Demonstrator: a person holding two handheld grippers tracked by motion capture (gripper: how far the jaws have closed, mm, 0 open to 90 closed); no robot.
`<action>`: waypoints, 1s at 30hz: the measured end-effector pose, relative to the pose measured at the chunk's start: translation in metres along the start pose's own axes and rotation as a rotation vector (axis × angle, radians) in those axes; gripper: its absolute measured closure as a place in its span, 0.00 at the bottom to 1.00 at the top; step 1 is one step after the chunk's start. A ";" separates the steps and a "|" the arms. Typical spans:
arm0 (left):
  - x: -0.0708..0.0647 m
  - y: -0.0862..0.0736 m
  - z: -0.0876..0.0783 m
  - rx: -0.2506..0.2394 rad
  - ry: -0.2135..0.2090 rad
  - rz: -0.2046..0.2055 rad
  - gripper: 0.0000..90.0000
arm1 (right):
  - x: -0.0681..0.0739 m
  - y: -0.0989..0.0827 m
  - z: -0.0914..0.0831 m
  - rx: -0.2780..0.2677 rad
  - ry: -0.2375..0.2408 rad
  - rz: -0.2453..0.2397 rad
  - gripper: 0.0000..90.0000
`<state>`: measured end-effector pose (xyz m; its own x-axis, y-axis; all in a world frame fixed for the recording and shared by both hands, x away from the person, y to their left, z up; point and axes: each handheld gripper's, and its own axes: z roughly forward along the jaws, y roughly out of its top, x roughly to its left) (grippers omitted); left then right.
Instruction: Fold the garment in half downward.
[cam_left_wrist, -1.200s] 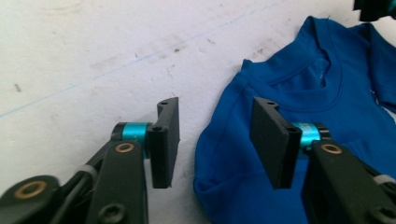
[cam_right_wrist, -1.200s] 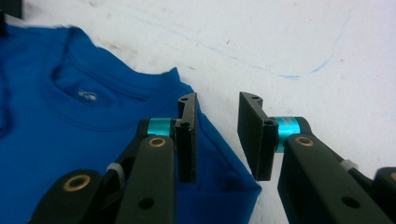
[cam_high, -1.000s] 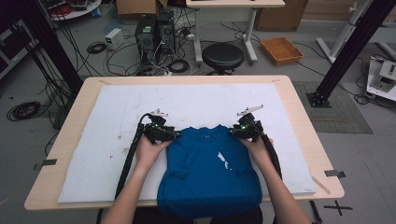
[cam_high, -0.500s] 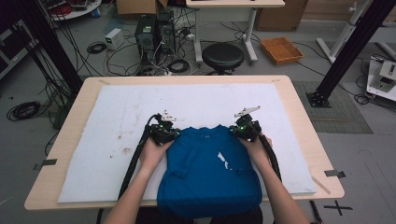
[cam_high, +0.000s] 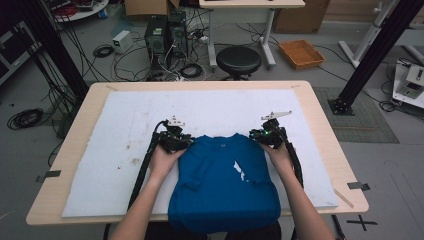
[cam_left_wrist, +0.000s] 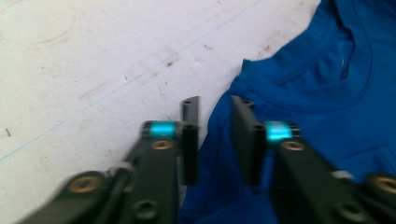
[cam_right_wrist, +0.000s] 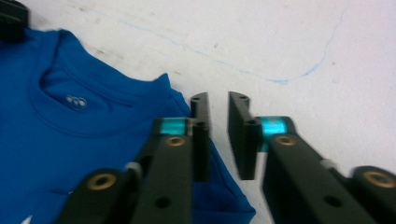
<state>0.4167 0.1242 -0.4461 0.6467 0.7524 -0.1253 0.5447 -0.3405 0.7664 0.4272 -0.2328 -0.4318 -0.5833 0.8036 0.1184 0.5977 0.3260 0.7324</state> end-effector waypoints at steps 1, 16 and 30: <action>0.000 0.000 0.000 -0.001 -0.001 -0.005 0.70 | 0.000 0.000 -0.001 -0.002 -0.005 -0.001 0.81; -0.010 0.009 0.006 0.059 0.027 0.125 0.98 | 0.009 0.000 0.013 0.067 -0.028 -0.106 0.99; 0.030 0.049 0.008 -0.048 0.052 0.072 0.98 | -0.013 0.048 0.016 -0.044 -0.039 -0.053 0.99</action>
<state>0.4669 0.1261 -0.4174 0.6541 0.7555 -0.0372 0.4707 -0.3681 0.8018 0.4723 -0.2194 -0.4092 -0.5907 0.8051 0.0530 0.5415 0.3469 0.7657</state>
